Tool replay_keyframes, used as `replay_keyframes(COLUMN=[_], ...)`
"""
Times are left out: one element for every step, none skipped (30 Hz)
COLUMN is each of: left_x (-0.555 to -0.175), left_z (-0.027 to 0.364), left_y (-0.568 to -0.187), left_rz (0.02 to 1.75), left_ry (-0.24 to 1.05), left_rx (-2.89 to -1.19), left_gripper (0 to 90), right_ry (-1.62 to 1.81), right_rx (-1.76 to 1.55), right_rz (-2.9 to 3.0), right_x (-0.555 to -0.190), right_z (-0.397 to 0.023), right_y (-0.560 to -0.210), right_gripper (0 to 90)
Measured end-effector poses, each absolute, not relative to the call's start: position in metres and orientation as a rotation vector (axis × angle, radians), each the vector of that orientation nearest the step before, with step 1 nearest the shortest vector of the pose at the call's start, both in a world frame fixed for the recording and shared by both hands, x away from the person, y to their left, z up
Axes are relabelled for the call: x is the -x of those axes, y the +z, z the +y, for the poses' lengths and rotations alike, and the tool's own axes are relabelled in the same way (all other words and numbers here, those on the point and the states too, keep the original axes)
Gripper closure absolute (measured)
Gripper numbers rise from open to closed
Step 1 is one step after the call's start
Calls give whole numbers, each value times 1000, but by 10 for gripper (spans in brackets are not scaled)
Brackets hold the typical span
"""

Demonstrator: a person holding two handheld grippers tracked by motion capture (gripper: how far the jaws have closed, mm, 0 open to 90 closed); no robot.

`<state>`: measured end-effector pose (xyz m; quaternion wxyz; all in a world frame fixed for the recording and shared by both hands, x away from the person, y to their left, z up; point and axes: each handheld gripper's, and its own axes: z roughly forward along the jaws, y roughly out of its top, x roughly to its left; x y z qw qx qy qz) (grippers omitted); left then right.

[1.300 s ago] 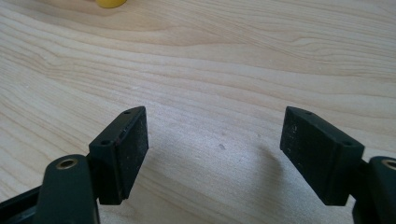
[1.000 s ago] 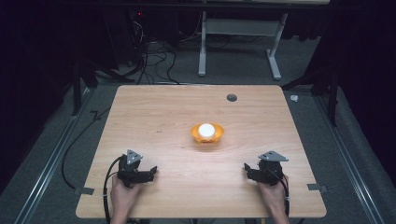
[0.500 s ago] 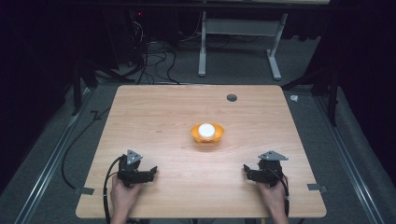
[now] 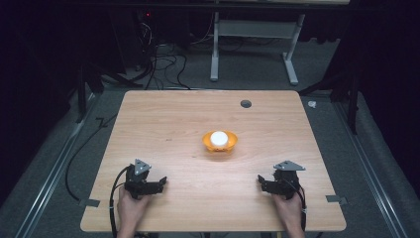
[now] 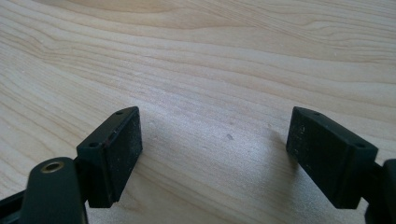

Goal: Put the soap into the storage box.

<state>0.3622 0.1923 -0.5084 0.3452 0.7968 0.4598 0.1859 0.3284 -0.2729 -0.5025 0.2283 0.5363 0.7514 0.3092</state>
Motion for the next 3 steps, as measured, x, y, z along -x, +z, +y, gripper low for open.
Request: replay_keyframes(left_x=[-362, -362, -362], left_z=[192, 192, 192], left_y=[-508, -508, -508], left_rz=[1194, 1194, 1194], left_ry=[483, 484, 484], left_rx=[-2068, -2069, -2069], left_gripper=[105, 105, 105], right_ry=[852, 852, 852], right_rx=[-1477, -1476, -1476], right_rz=[2069, 2070, 2070], right_x=[-328, -328, -328], right_z=[-273, -273, -273], right_y=[-502, -502, -502], right_gripper=[191, 190, 190])
